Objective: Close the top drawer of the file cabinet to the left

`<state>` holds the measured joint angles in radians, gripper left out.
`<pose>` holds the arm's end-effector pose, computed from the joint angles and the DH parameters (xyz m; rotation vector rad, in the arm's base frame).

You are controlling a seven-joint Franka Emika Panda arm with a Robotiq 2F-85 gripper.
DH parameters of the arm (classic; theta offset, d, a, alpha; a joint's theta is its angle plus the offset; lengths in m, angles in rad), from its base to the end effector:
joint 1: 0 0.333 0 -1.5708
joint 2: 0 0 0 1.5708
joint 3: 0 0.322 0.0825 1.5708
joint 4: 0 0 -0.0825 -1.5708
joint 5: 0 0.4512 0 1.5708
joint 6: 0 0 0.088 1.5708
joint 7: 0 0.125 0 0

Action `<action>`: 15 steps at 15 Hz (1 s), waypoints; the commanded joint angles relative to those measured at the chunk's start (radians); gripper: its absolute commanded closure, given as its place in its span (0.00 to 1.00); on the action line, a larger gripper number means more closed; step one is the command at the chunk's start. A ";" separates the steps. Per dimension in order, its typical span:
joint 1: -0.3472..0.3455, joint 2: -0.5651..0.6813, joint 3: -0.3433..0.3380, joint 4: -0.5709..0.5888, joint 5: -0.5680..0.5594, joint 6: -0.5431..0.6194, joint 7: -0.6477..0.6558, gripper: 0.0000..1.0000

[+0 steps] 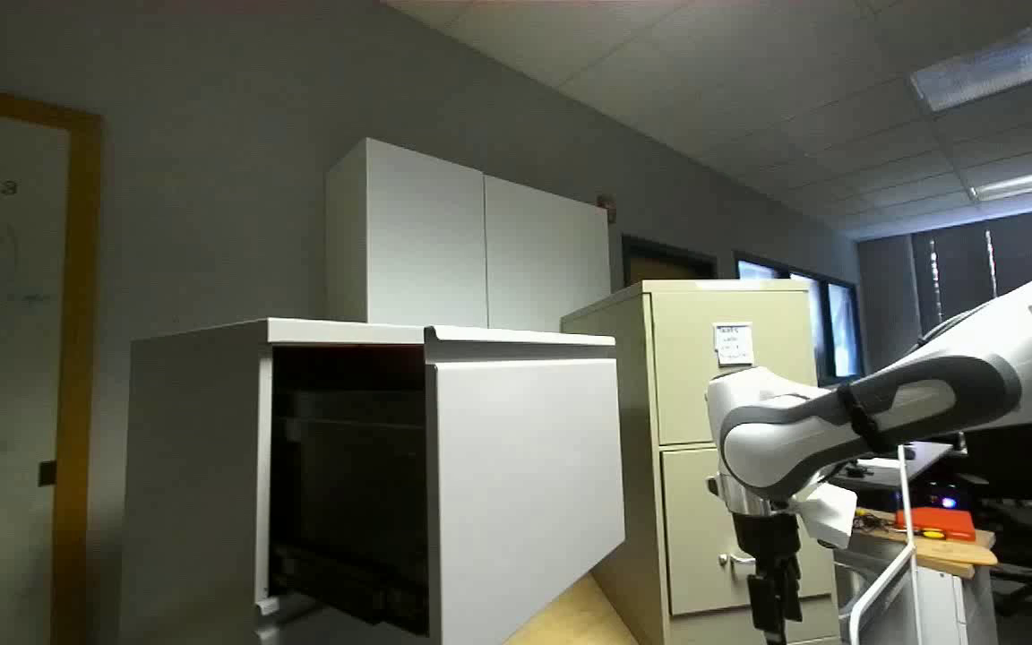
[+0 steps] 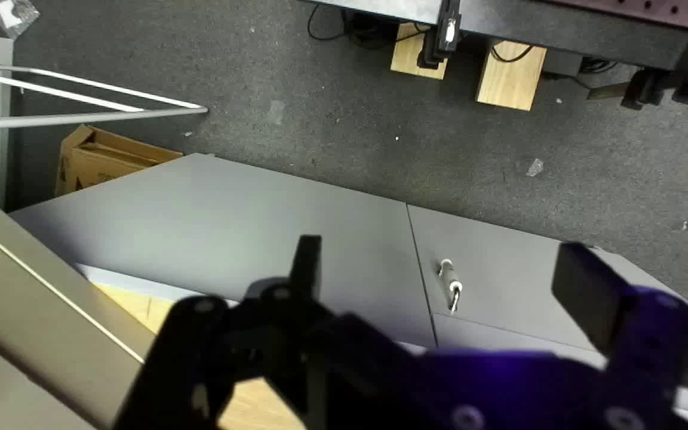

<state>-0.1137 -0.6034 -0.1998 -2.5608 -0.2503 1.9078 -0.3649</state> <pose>0.3929 -0.1455 0.4177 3.0287 0.2715 -0.1354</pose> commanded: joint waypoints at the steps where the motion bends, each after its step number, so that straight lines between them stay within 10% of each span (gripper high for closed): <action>1: 0.002 0.000 -0.002 0.002 -0.001 -0.002 0.001 0.00; 15: 0.015 0.005 0.029 0.004 -0.003 0.061 0.041 0.00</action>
<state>-0.1109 -0.5963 -0.1949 -2.5607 -0.2502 1.9361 -0.3562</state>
